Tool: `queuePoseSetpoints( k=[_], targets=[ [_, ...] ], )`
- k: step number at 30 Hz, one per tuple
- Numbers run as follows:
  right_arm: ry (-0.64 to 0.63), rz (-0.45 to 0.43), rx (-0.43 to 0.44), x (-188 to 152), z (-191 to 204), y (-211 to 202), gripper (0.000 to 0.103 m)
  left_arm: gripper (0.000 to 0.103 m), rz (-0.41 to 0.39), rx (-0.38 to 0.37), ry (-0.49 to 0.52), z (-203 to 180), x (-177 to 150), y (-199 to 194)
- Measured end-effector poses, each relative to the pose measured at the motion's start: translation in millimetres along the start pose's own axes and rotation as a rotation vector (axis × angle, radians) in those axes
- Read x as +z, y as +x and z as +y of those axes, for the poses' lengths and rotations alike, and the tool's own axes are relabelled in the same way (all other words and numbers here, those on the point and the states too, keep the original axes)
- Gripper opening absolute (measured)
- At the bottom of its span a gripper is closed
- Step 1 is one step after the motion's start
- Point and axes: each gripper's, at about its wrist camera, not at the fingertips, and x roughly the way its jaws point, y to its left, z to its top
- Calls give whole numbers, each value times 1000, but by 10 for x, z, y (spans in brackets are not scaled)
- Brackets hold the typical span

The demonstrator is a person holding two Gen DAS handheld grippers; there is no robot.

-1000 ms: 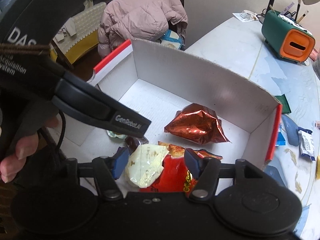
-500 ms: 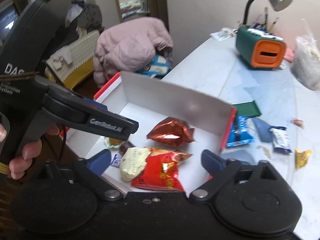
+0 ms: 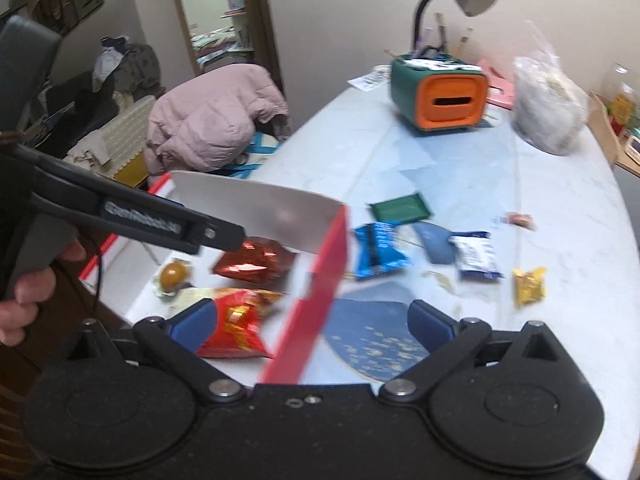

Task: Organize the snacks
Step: 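Move both open tools back toward the snacks left on the table, then grasp the pink wrapped candy with the left tool while the right tool grasps the yellow packet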

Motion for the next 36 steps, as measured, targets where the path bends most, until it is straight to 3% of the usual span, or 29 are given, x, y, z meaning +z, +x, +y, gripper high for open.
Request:
queuePoseSetpoints(
  k=[16, 26, 31, 36],
  targets=[
    [-4, -13, -112, -28, -1516, -273, 101, 71, 7, -44, 195, -1383, 883, 526],
    [9, 43, -95, 9, -2214, 348, 95, 71, 74, -29, 218, -1888, 1400, 1393],
    [-9, 61, -68, 60, -2349, 779, 87, 71, 88, 24, 284, -2047, 1502, 1867],
    [-71, 96, -78, 49, -2418, 1177, 81, 71, 116, 32, 347, -2100, 1570, 2215]
  ],
)
